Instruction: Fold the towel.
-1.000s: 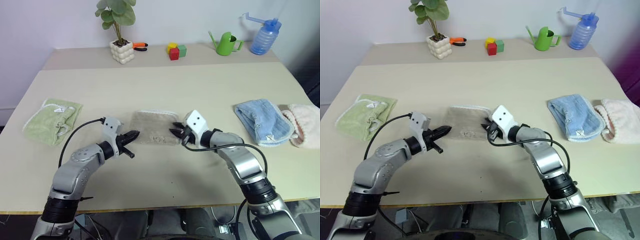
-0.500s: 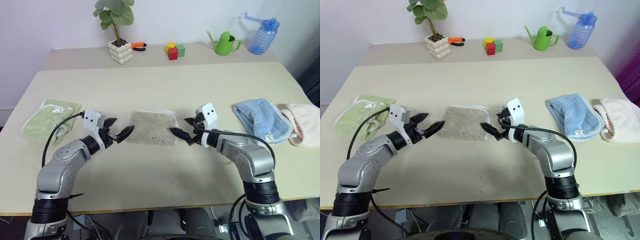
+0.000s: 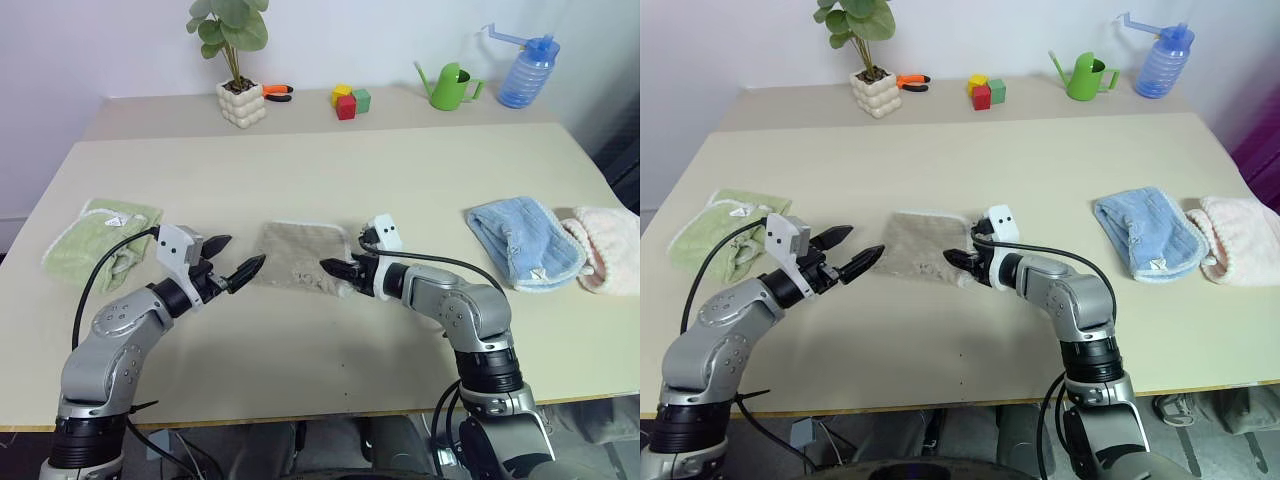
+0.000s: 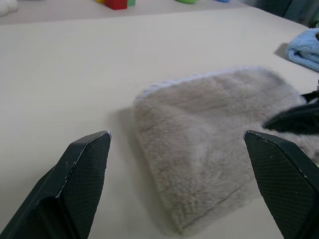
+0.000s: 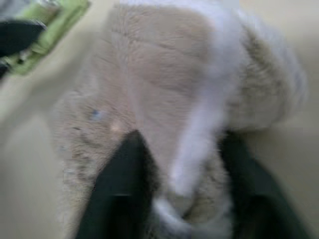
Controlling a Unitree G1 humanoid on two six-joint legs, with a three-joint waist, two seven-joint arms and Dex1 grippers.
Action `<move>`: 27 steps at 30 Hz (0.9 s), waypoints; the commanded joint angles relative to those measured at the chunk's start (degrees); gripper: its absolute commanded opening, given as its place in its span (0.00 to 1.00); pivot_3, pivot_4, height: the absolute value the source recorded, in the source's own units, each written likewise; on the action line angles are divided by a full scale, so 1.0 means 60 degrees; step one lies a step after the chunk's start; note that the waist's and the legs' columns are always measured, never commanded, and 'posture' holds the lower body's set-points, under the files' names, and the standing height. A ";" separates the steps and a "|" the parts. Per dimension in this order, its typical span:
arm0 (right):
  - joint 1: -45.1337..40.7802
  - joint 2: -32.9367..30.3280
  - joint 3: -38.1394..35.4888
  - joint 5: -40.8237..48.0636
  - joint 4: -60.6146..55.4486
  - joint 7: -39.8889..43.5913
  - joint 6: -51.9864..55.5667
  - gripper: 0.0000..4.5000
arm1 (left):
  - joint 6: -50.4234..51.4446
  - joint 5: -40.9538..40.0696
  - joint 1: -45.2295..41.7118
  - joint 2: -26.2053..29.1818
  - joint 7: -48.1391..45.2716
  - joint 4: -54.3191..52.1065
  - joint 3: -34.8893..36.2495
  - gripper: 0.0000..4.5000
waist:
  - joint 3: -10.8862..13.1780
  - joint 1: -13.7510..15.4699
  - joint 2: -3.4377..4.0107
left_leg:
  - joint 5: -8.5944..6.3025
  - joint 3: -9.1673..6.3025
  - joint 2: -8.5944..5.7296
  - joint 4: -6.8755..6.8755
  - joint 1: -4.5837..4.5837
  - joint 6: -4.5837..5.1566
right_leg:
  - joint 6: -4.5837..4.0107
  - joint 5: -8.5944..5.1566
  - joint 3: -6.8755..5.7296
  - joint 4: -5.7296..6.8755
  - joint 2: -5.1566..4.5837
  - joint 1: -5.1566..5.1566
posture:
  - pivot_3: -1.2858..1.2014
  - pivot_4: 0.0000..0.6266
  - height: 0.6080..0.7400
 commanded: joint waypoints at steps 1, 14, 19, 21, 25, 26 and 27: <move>-0.0085 -0.0004 -0.0593 0.0380 -0.0666 -0.0159 -0.0290 0.01 | -0.0143 0.0072 0.0143 0.0003 0.0005 -0.0458 -0.0113 0.98 | 0.0000 0.0005 0.0000 | 0.0000 0.0000 0.0000 0.0000 0.0000 0.0001 | 0.0000 0.0000 0.0000 0.0000 0.0000 0.0000 | 0.52 0.24 0.94; -0.0979 -0.1179 -0.5829 0.1305 -0.2174 -0.3463 -0.1231 0.01 | -0.0360 0.0398 -0.1419 -0.0526 -0.0577 0.1044 -0.1307 0.98 | 0.0003 0.0039 0.0005 | -0.0001 -0.0001 -0.0006 -0.0002 -0.0005 0.0004 | 0.0001 0.0000 -0.0005 -0.0002 -0.0003 0.0000 | 0.52 0.24 0.94; -0.0513 -0.1077 -0.8035 0.2224 -0.2797 -0.5329 -0.0449 0.01 | -0.0531 0.0542 -0.1949 -0.0722 -0.0996 0.1687 -0.1709 0.98 | 0.0002 0.0015 0.0006 | -0.0002 0.0006 0.0000 -0.0003 -0.0006 0.0007 | 0.0000 0.0000 0.0000 -0.0004 -0.0003 -0.0001 | 0.52 0.24 0.94; -0.0123 -0.0947 -0.8667 0.2577 -0.2918 -0.5991 0.0180 0.01 | -0.0571 0.0589 -0.2059 -0.0774 -0.1127 0.1843 -0.1833 0.98 | 0.0001 0.0023 0.0009 | -0.0004 0.0008 0.0001 -0.0003 -0.0005 0.0010 | 0.0000 0.0000 0.0002 -0.0003 -0.0003 0.0000 | 0.52 0.24 0.94; 0.0757 -0.1012 -0.8912 0.3080 -0.3202 -0.6488 0.1539 0.01 | -0.0585 0.0683 -0.2176 -0.0888 -0.1283 0.1990 -0.1989 0.98 | 0.0004 0.0005 0.0027 | -0.0007 0.0013 0.0001 -0.0001 -0.0005 0.0017 | 0.0000 0.0000 0.0005 -0.0001 -0.0005 0.0001 | 0.52 0.24 0.94; 0.1085 -0.1081 -0.8867 0.3097 -0.3299 -0.6474 0.1773 0.01 | -0.0613 0.0715 -0.2186 -0.0914 -0.1318 0.2041 -0.2010 0.98 | 0.0001 0.0007 0.0039 | -0.0008 0.0018 0.0001 -0.0001 -0.0004 0.0020 | 0.0001 0.0000 0.0009 0.0000 -0.0006 0.0000 | 0.52 0.24 0.94; 0.1308 -0.1158 -0.8842 0.3073 -0.3354 -0.6485 0.1899 0.01 | -0.0617 0.0728 -0.2191 -0.0939 -0.1343 0.2071 -0.2027 0.98 | -0.0004 0.0022 0.0046 | -0.0008 0.0020 0.0001 -0.0001 -0.0004 0.0021 | 0.0001 0.0000 0.0010 0.0001 -0.0006 0.0000 | 0.52 0.24 0.94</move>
